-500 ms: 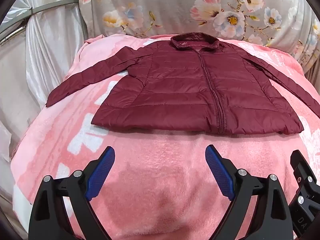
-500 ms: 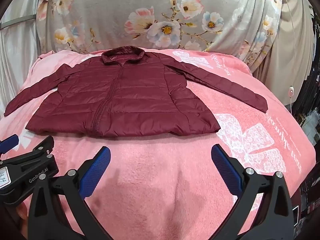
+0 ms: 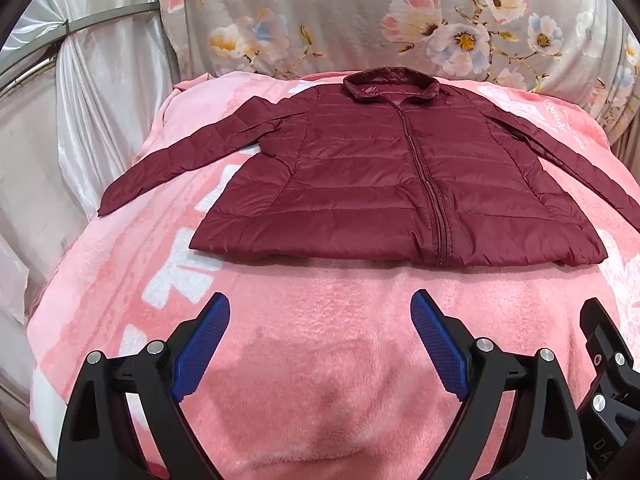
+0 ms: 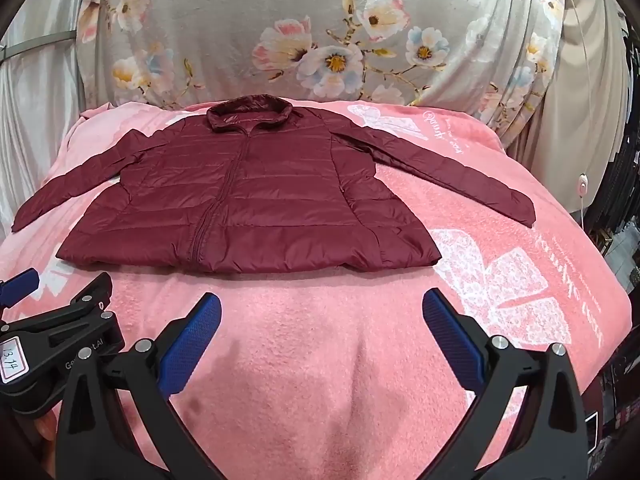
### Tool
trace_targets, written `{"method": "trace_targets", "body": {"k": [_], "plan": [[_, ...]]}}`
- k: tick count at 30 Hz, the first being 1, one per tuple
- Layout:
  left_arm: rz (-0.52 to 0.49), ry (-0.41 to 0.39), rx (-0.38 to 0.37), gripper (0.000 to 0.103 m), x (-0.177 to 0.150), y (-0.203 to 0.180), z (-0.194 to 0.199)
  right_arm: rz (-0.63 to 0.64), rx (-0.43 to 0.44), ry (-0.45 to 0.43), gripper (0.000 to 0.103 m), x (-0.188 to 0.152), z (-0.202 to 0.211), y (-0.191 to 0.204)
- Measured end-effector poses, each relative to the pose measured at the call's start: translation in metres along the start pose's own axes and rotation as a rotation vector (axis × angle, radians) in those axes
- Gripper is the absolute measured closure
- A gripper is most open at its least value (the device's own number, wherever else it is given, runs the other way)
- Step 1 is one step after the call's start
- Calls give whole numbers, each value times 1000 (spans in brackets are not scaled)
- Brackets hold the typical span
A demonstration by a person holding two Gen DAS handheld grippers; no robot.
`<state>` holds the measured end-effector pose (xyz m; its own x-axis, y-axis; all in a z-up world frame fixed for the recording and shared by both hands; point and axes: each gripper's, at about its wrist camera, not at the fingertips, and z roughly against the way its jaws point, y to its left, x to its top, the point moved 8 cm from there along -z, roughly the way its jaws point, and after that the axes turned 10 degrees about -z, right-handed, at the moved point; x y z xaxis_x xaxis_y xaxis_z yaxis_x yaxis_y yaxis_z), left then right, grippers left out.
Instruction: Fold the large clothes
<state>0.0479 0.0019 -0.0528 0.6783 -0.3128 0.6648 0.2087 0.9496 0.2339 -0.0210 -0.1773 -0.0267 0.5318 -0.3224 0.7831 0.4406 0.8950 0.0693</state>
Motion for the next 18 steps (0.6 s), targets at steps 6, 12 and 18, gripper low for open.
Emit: {"method": "trace_targets", "body": {"k": [6,12,18], "plan": [[-8,-2,5,14,2,-2,2,-2,6,-2,5,-3,8,-3],[-5,-4,6,14,2,-2,5,-3,7,-6,5,0,12,-1],[-5,-6,6,14,3,-2,7,-5,12,-8,5,1,17,-6]]}}
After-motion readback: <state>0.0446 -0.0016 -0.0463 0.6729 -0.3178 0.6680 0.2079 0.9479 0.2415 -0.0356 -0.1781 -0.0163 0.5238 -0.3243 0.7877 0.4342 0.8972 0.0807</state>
